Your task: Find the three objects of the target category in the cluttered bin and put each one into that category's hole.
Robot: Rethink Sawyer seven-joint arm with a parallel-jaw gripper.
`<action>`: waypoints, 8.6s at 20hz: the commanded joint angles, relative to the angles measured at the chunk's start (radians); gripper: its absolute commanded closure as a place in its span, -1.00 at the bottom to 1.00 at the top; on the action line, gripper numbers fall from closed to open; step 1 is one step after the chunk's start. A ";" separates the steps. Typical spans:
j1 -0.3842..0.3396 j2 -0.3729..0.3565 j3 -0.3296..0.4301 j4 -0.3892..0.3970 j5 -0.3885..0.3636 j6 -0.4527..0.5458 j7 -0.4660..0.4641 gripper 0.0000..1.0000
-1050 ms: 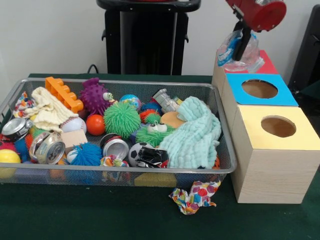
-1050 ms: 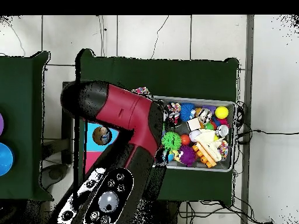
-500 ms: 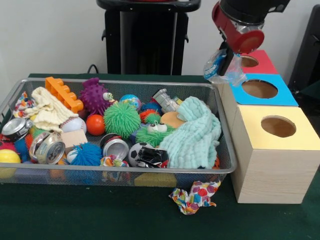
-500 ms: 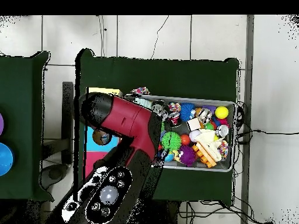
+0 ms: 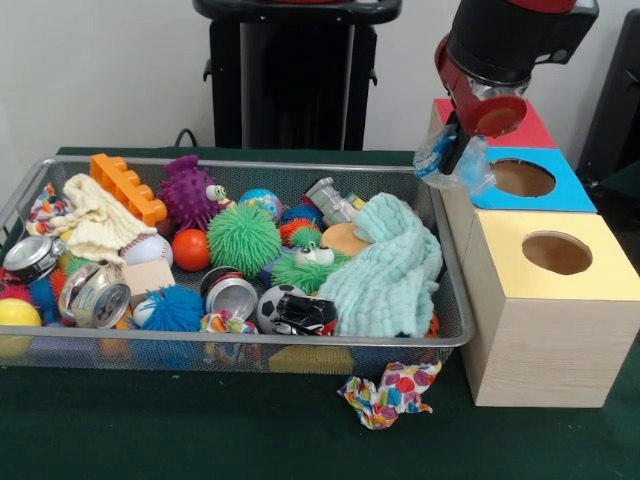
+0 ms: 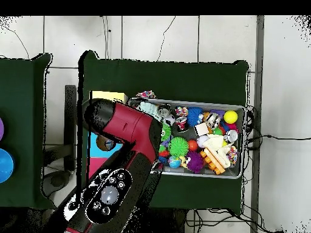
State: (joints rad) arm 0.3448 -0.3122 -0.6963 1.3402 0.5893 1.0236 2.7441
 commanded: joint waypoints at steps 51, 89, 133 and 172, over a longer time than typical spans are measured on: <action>0.090 0.057 0.080 -0.043 0.121 0.021 0.481 1.00; 0.069 -0.087 0.088 0.177 0.018 -0.045 0.336 1.00; 0.056 0.086 0.117 0.030 0.081 -0.133 0.446 1.00; 0.103 -0.002 0.112 0.081 0.138 -0.072 0.444 1.00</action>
State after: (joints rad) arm 0.4358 -0.3013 -0.7129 1.3763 0.6836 0.9278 2.9124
